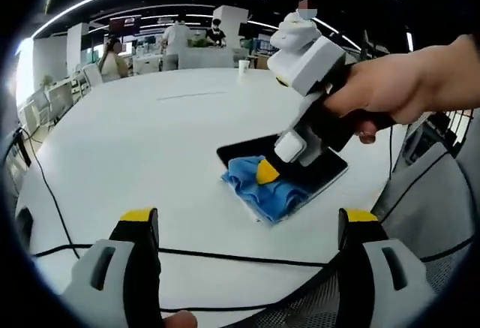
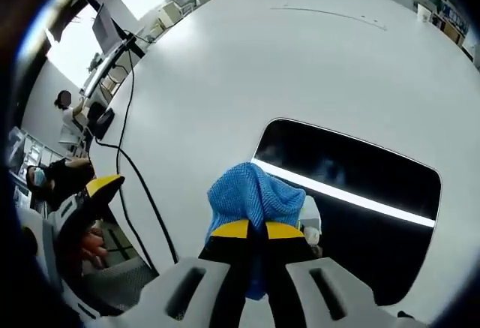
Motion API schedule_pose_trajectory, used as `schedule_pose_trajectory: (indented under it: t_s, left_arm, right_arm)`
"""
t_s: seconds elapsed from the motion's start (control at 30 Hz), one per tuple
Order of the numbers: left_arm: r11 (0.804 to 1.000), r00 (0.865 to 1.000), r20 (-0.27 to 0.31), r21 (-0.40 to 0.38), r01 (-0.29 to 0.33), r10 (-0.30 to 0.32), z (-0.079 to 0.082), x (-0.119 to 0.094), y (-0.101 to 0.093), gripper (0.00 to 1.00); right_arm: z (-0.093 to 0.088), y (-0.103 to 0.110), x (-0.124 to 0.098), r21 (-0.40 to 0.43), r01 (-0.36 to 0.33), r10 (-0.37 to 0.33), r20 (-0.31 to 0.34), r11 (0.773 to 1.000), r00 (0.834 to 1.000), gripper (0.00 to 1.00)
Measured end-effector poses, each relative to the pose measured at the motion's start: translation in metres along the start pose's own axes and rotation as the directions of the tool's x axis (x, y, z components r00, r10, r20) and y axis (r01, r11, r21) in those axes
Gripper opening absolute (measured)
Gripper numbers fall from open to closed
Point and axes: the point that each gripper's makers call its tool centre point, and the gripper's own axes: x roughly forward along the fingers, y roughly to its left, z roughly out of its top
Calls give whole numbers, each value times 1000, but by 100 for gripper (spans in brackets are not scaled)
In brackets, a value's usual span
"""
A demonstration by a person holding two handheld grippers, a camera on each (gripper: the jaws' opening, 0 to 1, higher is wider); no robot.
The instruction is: Wipe the mirror surface with the cleaning cloth until all visible marks leave the cleaned area.
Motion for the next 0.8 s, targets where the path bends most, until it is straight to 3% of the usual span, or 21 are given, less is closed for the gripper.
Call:
schedule_pose_trajectory:
  t_s: [0.8]
  left_arm:
    - [1000, 999, -39, 26, -9, 10, -11, 4, 6, 99]
  right_arm:
    - [47, -22, 7, -63, 25, -24, 8, 998, 1000, 0]
